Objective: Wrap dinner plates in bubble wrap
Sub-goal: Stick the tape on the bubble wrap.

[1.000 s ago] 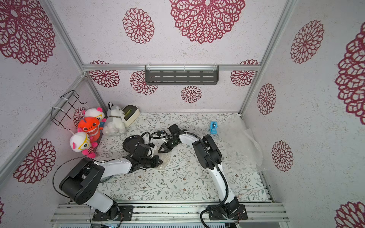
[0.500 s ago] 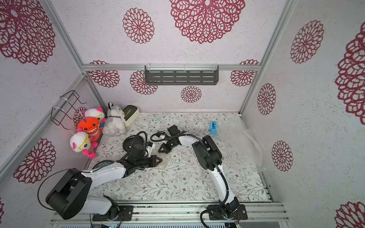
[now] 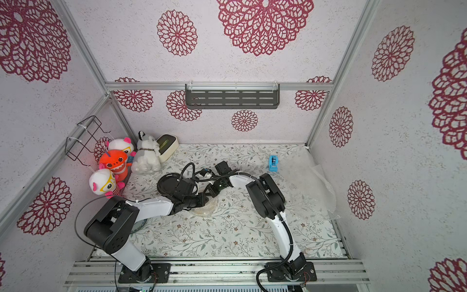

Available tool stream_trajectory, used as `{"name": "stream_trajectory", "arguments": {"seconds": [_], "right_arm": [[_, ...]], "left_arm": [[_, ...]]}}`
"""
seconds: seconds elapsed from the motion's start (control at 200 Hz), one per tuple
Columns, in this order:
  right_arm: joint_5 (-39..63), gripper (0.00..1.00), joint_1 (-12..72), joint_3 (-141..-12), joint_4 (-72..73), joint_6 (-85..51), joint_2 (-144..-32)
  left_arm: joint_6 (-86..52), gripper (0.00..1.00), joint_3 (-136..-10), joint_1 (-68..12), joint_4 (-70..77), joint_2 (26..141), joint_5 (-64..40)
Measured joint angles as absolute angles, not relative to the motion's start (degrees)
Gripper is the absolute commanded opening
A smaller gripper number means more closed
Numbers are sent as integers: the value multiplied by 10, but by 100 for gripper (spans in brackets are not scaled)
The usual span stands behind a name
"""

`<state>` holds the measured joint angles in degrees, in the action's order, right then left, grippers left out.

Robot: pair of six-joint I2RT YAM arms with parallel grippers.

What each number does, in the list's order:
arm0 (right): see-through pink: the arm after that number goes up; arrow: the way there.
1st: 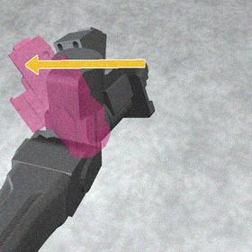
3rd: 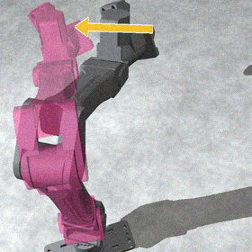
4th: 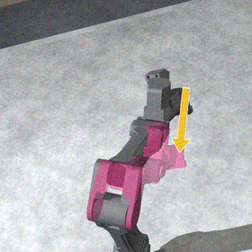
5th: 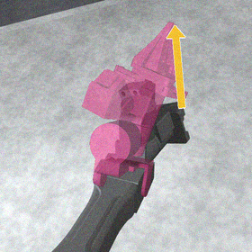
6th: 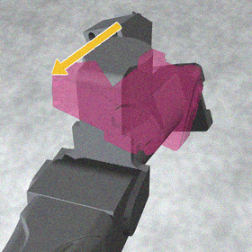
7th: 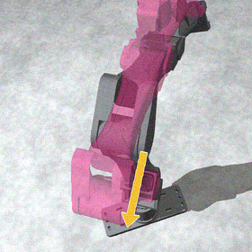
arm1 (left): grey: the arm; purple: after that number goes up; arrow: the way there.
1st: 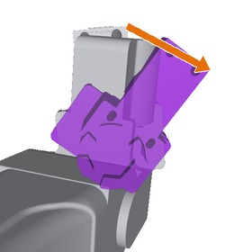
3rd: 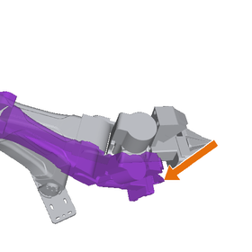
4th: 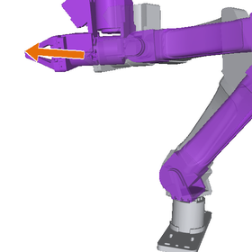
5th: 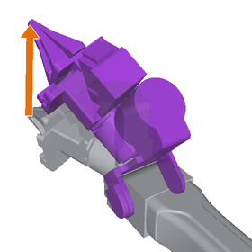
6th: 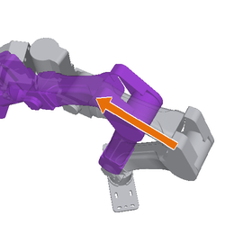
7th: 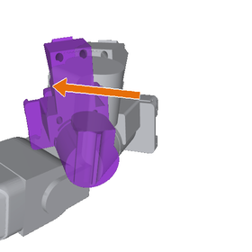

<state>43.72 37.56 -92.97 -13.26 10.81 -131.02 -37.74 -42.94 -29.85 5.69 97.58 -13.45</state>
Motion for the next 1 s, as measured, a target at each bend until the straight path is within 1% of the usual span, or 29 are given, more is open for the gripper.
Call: {"name": "stream_trajectory", "arguments": {"seconds": [0.1,0.195,0.235,0.295,0.45,0.475,0.495,0.6,0.64,0.751,0.841,0.911,0.996], "right_arm": [[438,0,375,-922,-123,102,-1307],[437,0,375,-913,-110,88,-1303],[435,7,375,-906,-102,76,-1300],[431,20,374,-896,-88,51,-1294],[417,37,367,-874,-58,-25,-1270],[413,46,365,-873,-57,-32,-1266],[407,50,363,-872,-55,-45,-1262],[386,63,344,-856,-29,-80,-1238],[379,66,332,-845,-18,-92,-1225],[368,70,288,-783,10,-119,-1174],[369,70,253,-722,16,-116,-1127],[380,67,235,-677,14,-93,-1093],[398,62,237,-641,-4,-36,-1064]], "left_arm": [[-376,6,-437,-298,65,987,-150],[-375,3,-444,-298,65,997,-160],[-375,2,-445,-298,66,1000,-162],[-375,1,-445,-297,67,1001,-163],[-375,0,-445,-297,78,1006,-167],[-375,0,-446,-297,81,1008,-168],[-375,0,-446,-297,83,1009,-169],[-375,0,-446,-297,89,1013,-173],[-375,0,-446,-297,89,1013,-174],[-375,0,-446,-297,90,1013,-175],[-375,0,-446,-297,91,1013,-175],[-375,0,-445,-297,92,1013,-175],[-375,0,-444,-297,93,1013,-175]]}}
